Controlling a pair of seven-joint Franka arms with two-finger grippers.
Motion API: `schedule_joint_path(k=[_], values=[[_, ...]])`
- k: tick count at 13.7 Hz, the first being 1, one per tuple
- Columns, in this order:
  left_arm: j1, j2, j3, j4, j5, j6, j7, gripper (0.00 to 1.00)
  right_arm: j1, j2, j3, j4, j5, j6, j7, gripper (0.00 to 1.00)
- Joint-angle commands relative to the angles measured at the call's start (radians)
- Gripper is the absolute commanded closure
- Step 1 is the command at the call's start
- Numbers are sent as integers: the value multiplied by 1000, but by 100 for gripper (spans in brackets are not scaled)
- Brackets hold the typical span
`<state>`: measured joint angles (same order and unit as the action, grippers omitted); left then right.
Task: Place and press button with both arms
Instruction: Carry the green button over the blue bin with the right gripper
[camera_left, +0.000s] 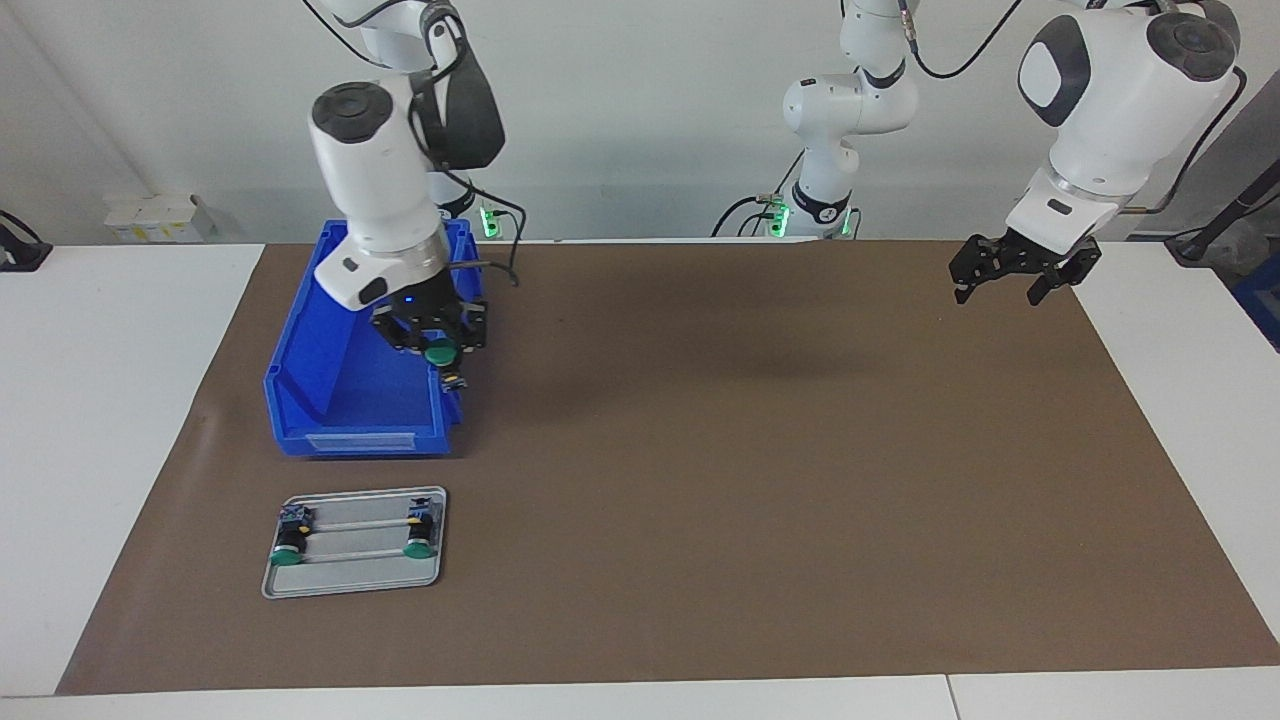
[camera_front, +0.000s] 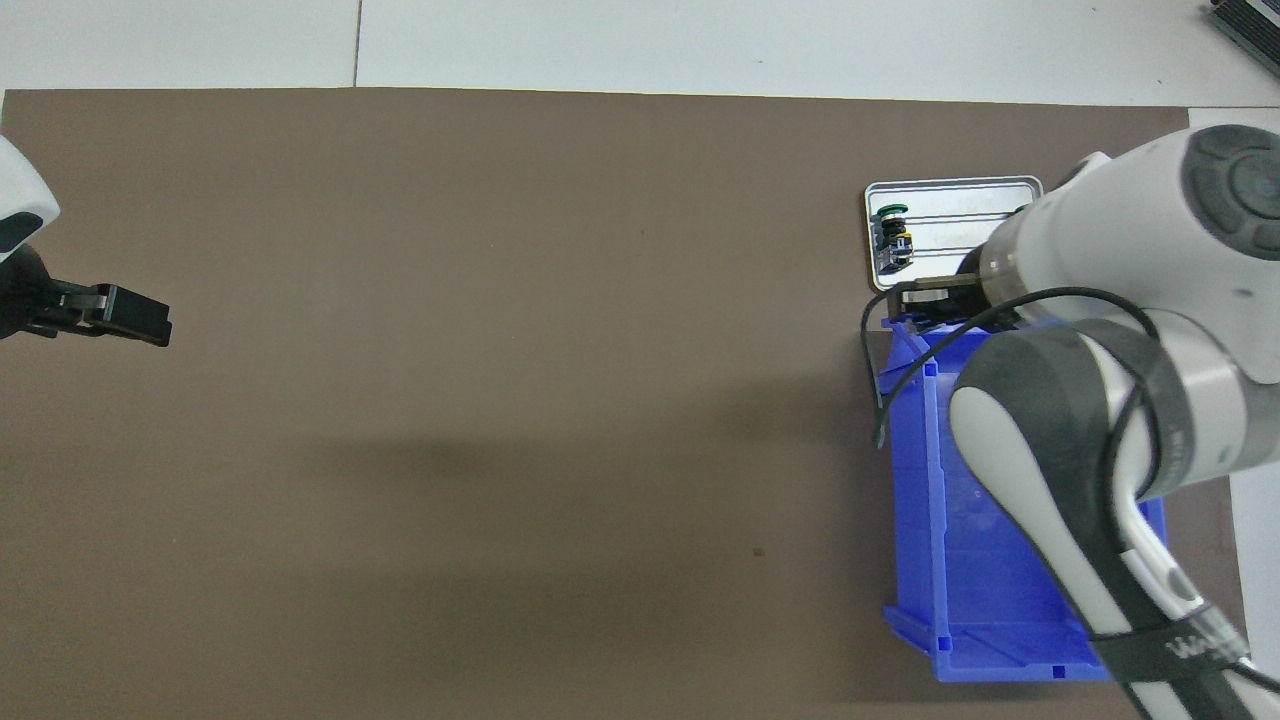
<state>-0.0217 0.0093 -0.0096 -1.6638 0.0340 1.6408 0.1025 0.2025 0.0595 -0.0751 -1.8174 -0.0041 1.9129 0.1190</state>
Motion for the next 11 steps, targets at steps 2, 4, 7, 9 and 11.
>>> schedule_joint_path(k=[2, 4, 7, 9, 11], values=[[3, -29, -4, -34, 18, 17, -4, 0, -141, -113, 15, -236, 12, 116, -183, 100], [3, -29, -4, -34, 18, 17, -4, 0, -173, -176, 14, -388, 12, 205, -228, 100], [3, -29, -4, -34, 18, 17, -4, 0, -192, -201, 12, -529, 13, 339, -246, 100], [3, -28, -4, -34, 18, 17, -6, 0, -204, -184, 14, -578, 13, 423, -254, 100], [3, -29, -4, -34, 18, 17, -4, 0, -207, -156, 14, -598, 16, 474, -248, 100]])
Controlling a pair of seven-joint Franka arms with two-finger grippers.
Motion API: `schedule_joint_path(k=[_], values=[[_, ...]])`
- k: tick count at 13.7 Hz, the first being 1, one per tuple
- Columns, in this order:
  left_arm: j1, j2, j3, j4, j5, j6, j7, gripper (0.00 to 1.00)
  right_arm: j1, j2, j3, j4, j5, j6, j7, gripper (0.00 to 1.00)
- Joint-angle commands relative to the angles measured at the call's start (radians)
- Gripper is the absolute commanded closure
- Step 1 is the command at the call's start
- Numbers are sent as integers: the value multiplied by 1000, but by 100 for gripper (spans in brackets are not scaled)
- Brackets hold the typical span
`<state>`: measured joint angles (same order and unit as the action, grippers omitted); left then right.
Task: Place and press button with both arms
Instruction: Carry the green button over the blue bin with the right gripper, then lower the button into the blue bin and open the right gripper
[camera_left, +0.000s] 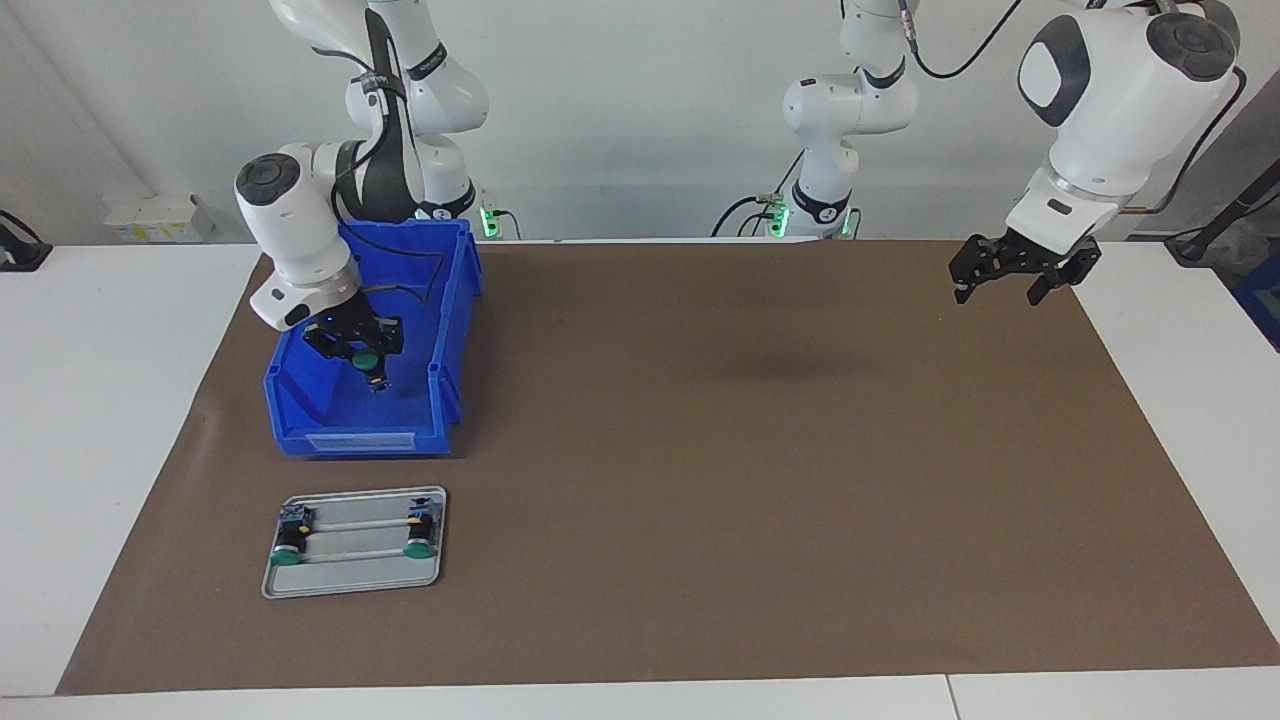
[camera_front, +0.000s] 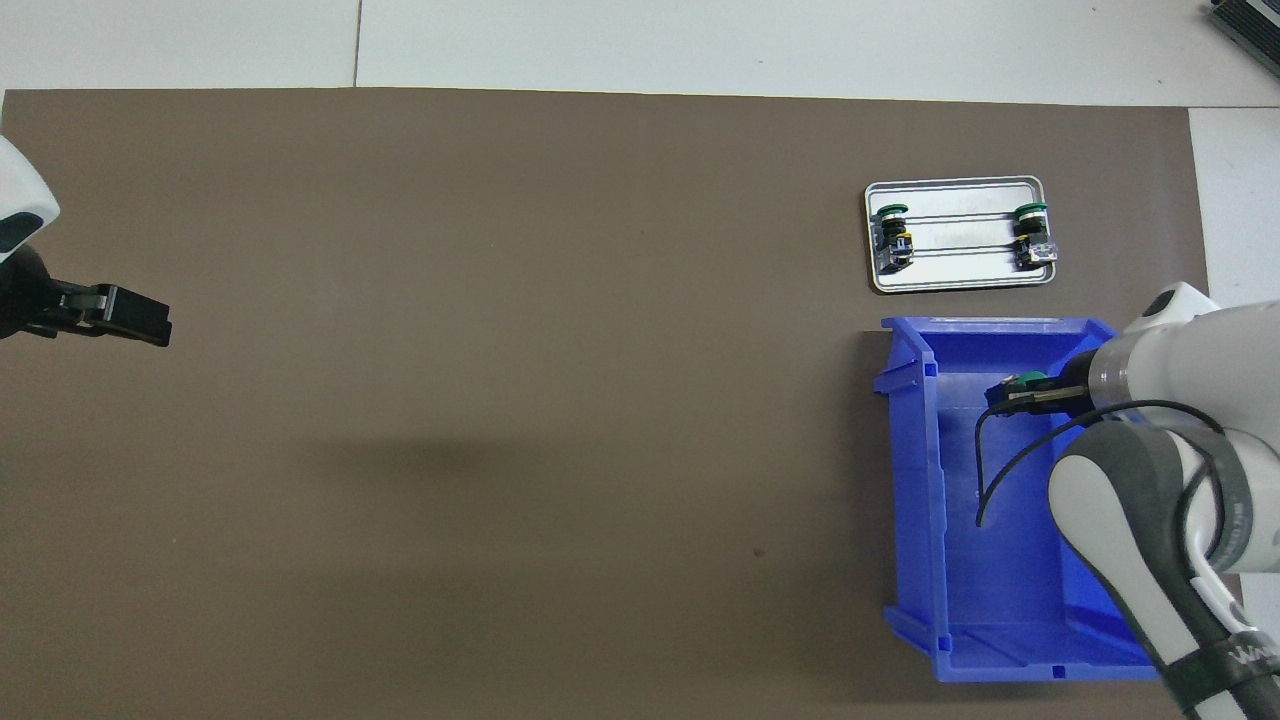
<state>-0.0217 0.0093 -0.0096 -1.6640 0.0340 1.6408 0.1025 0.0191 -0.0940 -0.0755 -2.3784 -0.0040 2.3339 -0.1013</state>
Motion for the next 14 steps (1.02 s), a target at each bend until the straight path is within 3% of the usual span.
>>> schedule_joint_path(k=[1, 3, 6, 7, 8, 9, 14], values=[[3, -28, -4, -34, 18, 17, -6, 0, -24, -1, 14, -41, 16, 53, -20, 100], [3, -28, -4, -34, 18, 17, -6, 0, -22, 10, 14, -45, 16, 54, -20, 96], [3, -29, -4, -34, 18, 17, -4, 0, -22, 16, 14, -45, 16, 53, -17, 64], [3, -29, -4, -34, 18, 17, -4, 0, -22, 16, 14, -45, 16, 53, -17, 49], [3, -29, -4, -34, 18, 17, -4, 0, -21, 16, 14, -45, 16, 51, -17, 22], [3, -28, -4, -34, 18, 16, -4, 0, -21, 16, 14, -44, 16, 50, -17, 2], [3, -29, -4, -34, 18, 17, -4, 0, -4, -13, 22, 45, 16, -20, -3, 1]])
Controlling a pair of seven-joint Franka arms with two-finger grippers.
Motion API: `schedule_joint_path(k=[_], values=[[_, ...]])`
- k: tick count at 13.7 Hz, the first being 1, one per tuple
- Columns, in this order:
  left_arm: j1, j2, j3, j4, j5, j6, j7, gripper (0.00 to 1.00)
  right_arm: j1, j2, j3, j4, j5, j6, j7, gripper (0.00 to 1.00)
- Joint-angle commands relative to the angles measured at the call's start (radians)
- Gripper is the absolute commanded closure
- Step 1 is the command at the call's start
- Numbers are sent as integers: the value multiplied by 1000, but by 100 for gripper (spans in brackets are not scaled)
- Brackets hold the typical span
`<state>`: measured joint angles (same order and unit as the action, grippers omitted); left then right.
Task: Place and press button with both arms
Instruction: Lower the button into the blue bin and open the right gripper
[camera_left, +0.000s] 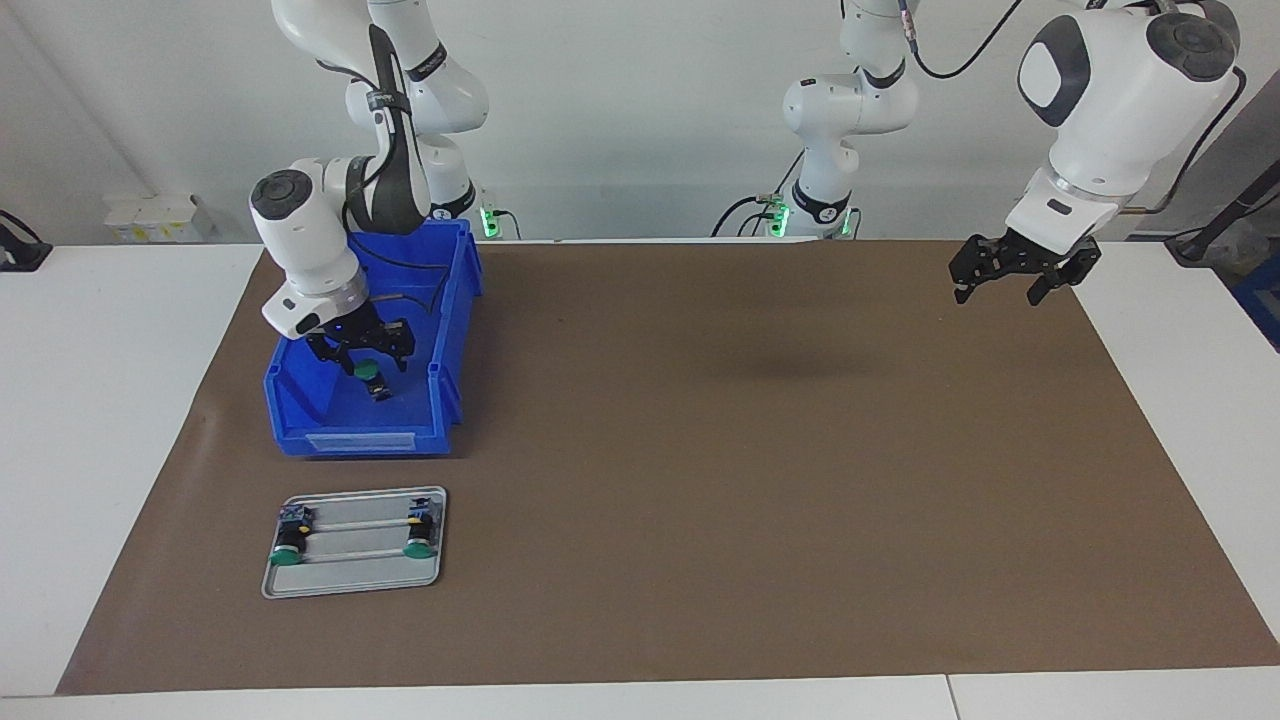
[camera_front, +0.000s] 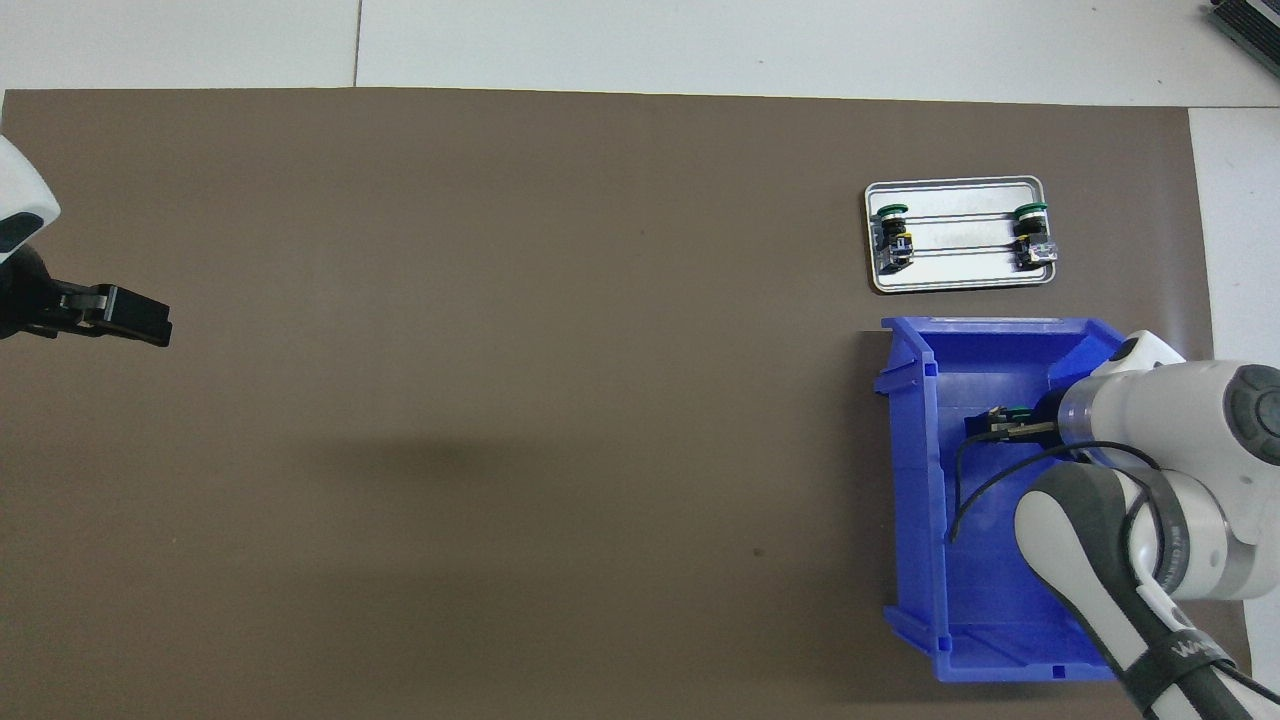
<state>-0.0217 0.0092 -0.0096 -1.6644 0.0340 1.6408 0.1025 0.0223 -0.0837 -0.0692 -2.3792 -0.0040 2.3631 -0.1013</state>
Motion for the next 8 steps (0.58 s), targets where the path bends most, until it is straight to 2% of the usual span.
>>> schedule_joint_path(k=[1, 8], values=[[3, -29, -4, -32, 18, 17, -4, 0, -7, -24, 15, 90, 16, -94, 3, 1], [3, -29, -4, -34, 18, 17, -6, 0, 1, -2, 20, 438, -4, -425, 126, 1]])
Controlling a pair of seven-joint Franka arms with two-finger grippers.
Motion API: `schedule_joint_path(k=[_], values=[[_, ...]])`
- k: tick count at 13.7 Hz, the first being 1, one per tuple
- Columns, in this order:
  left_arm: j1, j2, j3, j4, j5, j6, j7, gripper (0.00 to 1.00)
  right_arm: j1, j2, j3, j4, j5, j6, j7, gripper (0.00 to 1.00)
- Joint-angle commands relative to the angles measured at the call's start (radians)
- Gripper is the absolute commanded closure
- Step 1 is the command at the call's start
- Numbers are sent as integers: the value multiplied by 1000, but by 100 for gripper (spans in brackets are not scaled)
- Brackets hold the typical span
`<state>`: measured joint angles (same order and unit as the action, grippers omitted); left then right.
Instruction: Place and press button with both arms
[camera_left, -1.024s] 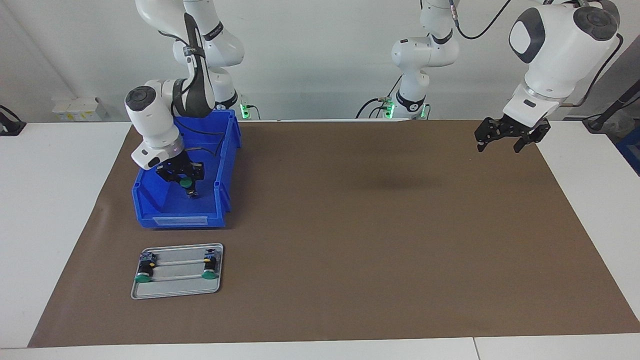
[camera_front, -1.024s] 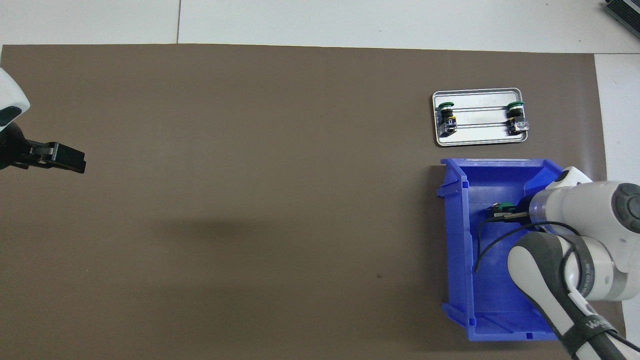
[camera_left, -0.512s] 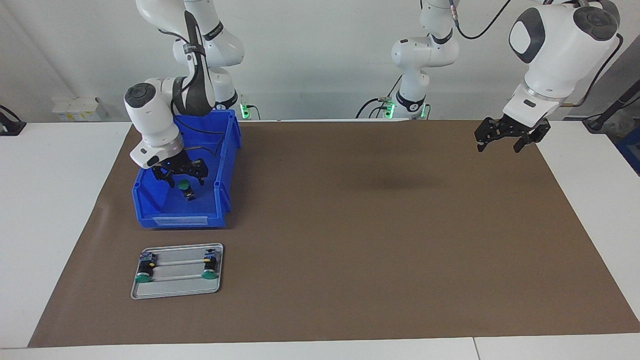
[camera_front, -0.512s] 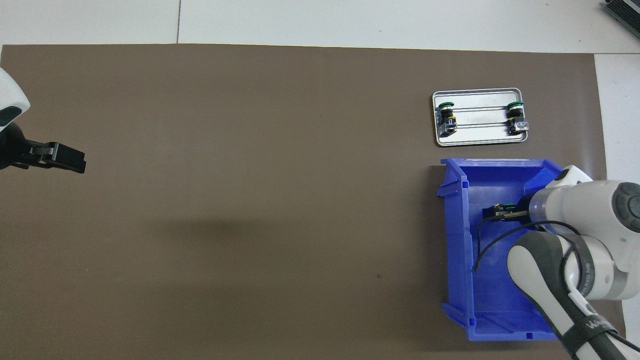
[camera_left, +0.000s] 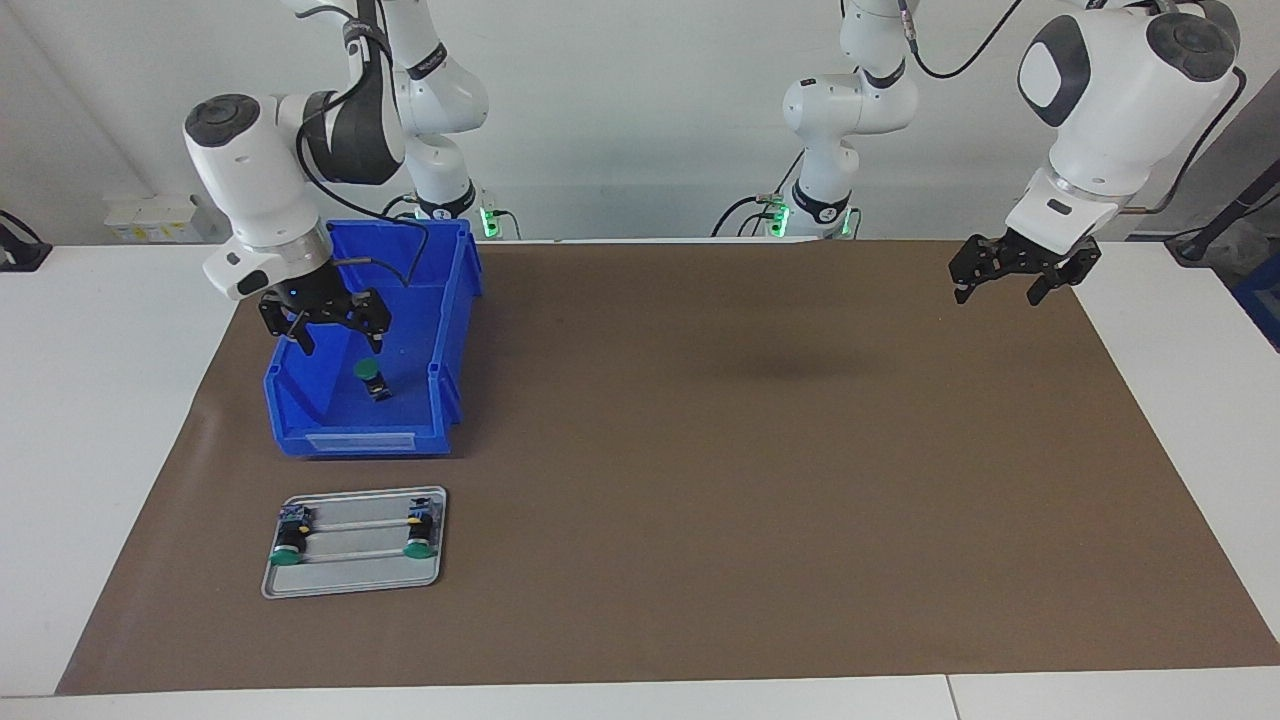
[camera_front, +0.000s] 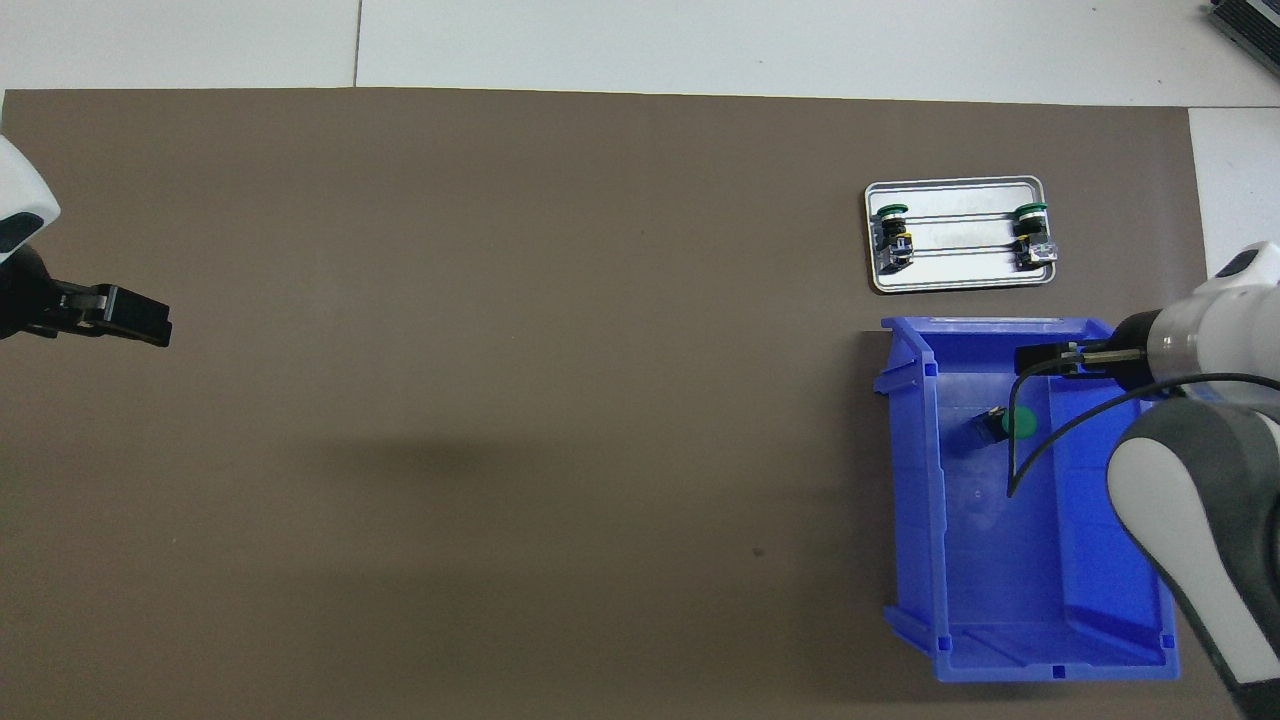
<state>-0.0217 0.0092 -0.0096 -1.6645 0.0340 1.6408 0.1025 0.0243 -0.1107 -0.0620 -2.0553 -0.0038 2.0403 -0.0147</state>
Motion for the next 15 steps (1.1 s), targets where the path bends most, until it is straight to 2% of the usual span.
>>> schedule_joint_path(k=[1, 7, 9, 12, 15], values=[[3, -28, -4, -34, 18, 16, -4, 0, 6, 34, 11, 173, -7, -159, 51, 1], [3, -29, -4, -34, 18, 17, -4, 0, -17, 83, 10, 518, -61, -475, 114, 1], [3, -29, -4, -32, 18, 16, -4, 0, -17, 100, 5, 529, -47, -512, 108, 1], [3, -28, -4, -34, 18, 16, -6, 0, -4, 86, 5, 471, -41, -488, 107, 1], [3, -29, -4, -34, 18, 17, -4, 0, 2, 78, 7, 458, -41, -494, 101, 1]])
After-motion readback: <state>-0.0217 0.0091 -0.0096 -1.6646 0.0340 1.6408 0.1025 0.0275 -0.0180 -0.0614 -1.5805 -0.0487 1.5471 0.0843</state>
